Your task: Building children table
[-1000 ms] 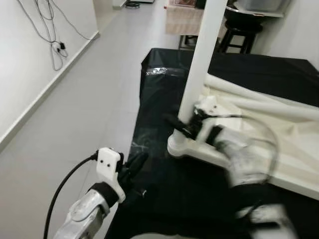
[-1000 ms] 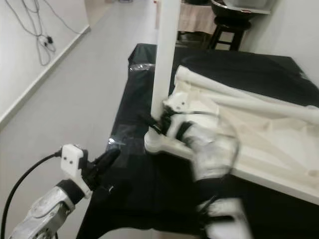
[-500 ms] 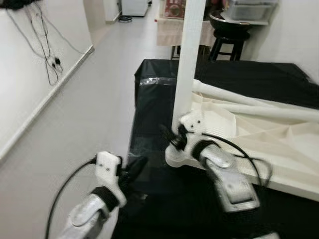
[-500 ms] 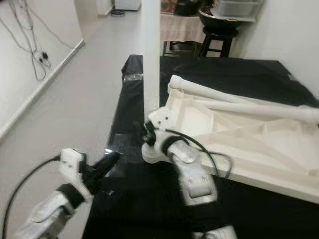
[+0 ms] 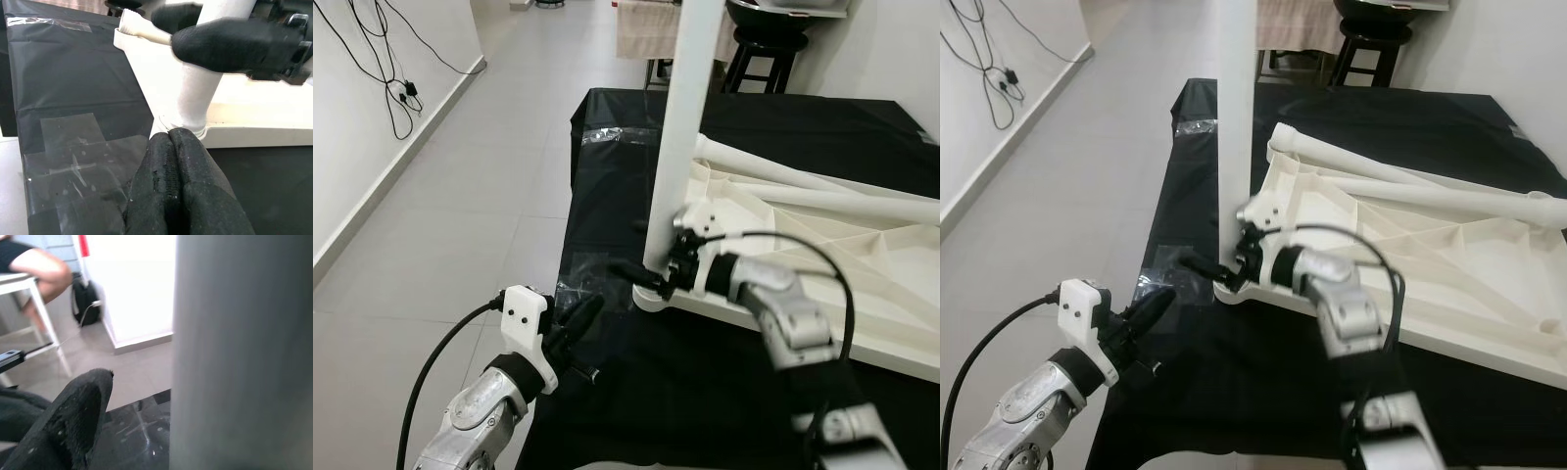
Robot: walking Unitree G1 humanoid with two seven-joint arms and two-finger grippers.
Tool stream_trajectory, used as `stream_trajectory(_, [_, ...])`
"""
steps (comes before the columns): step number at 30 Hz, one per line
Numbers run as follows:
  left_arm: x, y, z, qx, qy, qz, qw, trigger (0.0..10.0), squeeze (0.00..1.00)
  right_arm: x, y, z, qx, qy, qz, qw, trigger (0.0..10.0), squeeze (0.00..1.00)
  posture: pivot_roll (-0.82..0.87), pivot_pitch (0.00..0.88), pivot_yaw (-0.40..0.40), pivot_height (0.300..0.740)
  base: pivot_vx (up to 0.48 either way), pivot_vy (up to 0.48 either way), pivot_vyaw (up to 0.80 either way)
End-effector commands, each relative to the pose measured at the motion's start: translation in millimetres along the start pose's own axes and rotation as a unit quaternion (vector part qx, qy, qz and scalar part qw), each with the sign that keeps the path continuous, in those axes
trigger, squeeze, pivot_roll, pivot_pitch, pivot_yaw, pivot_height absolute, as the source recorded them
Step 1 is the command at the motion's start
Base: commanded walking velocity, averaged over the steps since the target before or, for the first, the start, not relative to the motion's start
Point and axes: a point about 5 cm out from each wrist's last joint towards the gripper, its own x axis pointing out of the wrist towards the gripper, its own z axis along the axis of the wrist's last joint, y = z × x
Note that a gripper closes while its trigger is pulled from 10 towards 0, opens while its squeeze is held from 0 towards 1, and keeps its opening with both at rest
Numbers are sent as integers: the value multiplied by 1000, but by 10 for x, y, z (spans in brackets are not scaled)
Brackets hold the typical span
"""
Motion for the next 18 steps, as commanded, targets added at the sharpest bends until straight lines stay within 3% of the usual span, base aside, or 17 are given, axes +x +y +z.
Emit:
stream_trajectory(1, [6, -24, -23, -1, 4, 1, 1000, 10000, 0, 43, -78, 8, 4, -6, 25, 1000, 10000, 0, 55, 85, -73, 740, 0, 0, 0])
stream_trajectory(5, [9, -30, -24, -1, 4, 1, 1000, 10000, 0, 67, -158, 34, 11, -9, 22, 1000, 9922, 0, 57, 84, -74, 740, 0, 0, 0])
stream_trajectory(6, [11, -34, -25, -1, 4, 1, 1000, 10000, 0, 83, -212, 55, 19, -13, 23, 999, 0, 0, 58, 83, -73, 740, 0, 0, 0])
stream_trajectory(11, [18, -45, -29, -1, 4, 1, 1000, 10000, 0, 49, -261, 74, 36, -18, 59, 997, 0, 0, 68, 83, -71, 740, 0, 0, 0])
stream_trajectory(18, [11, -50, -31, -2, 5, 1, 1000, 10000, 0, -82, -319, -17, 38, -8, 43, 998, 0, 0, 57, 84, -64, 740, 0, 0, 0])
